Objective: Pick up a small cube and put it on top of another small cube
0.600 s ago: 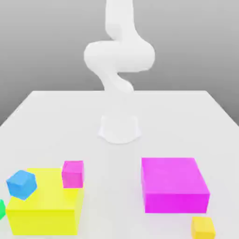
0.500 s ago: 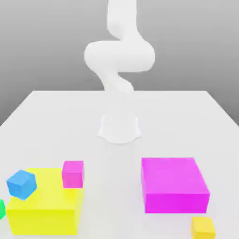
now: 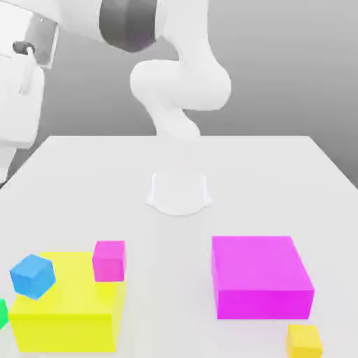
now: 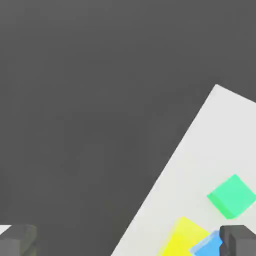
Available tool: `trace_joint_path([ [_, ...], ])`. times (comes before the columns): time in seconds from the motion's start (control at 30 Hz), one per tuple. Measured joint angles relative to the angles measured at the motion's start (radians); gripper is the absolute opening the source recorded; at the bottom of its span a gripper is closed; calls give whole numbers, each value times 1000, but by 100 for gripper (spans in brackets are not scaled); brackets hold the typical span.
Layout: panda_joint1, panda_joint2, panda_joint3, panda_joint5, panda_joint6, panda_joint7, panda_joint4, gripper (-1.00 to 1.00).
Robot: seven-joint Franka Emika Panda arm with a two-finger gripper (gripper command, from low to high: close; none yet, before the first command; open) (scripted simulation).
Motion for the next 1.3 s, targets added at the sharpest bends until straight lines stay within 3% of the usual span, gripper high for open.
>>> trace_joint_path([
  [0.17, -68, 170, -35, 35, 53, 152, 9, 0],
  [0.43, -165, 419, -68, 234, 147, 293, 21, 0],
  [0.57, -182, 564, -62, 265, 250, 301, 48, 0],
  [0.6, -183, 587, -62, 265, 268, 301, 53, -100],
  [0.8, -183, 599, -62, 266, 280, 301, 55, -100],
  [0.97, -178, 464, -64, 257, 170, 306, 28, -100],
  [1.3, -59, 288, -77, 27, -30, 297, 18, -100],
])
